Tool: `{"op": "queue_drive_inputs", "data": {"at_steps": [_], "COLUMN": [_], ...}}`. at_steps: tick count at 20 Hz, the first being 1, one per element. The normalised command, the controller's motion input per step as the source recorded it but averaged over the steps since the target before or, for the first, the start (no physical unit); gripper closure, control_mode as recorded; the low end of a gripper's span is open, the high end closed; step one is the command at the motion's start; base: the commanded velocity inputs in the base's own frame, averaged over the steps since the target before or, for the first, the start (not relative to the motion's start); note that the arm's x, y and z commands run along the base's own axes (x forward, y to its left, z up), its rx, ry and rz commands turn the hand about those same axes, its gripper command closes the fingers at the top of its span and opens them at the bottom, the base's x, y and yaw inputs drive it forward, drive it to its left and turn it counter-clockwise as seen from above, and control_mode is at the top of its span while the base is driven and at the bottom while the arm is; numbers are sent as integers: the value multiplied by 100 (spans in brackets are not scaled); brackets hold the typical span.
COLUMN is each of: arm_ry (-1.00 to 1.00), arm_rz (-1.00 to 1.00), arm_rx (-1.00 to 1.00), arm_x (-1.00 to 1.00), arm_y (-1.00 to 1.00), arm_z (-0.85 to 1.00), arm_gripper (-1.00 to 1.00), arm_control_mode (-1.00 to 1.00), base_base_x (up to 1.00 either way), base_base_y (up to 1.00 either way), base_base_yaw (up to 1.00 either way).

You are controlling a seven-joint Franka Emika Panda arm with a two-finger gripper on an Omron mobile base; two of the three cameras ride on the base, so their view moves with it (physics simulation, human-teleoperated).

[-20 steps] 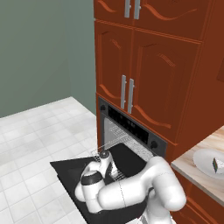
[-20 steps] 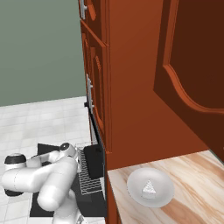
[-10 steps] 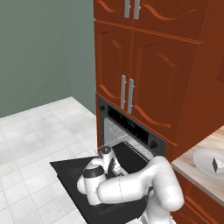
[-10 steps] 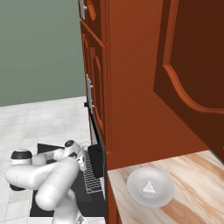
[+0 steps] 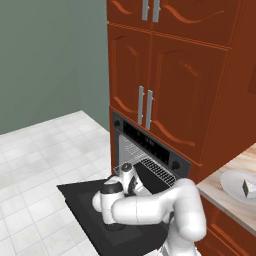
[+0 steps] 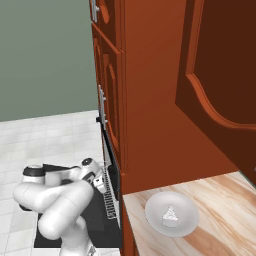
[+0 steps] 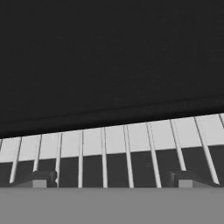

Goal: Take the baked cake out of the oven and place it on the plate for cooling. Then close the oven door.

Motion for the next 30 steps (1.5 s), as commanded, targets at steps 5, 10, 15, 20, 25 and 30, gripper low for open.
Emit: {"op": "queue_drive_inputs", "data": {"at_steps": [5, 10, 15, 20, 25, 30], "arm_ry": [-8, -9, -4, 0, -3, -7], "arm_rz": [0, 0, 0, 0, 0, 1], "arm_rx": [-18, -18, -12, -12, -15, -15], "arm_x": [22, 22, 17, 17, 14, 1], "arm_y": [-27, -21, -9, -2, 0, 4], "arm_z": [-86, -85, -82, -85, -84, -89], "arm_gripper": [-100, -100, -100, -100, -100, -100], "arm_control_mode": [-100, -100, -100, -100, -100, -100], "base_base_x": [0, 0, 0, 0, 0, 0], "base_base_y": [0, 0, 0, 0, 0, 0], "base_base_yaw": [0, 0, 0, 0, 0, 0]}}
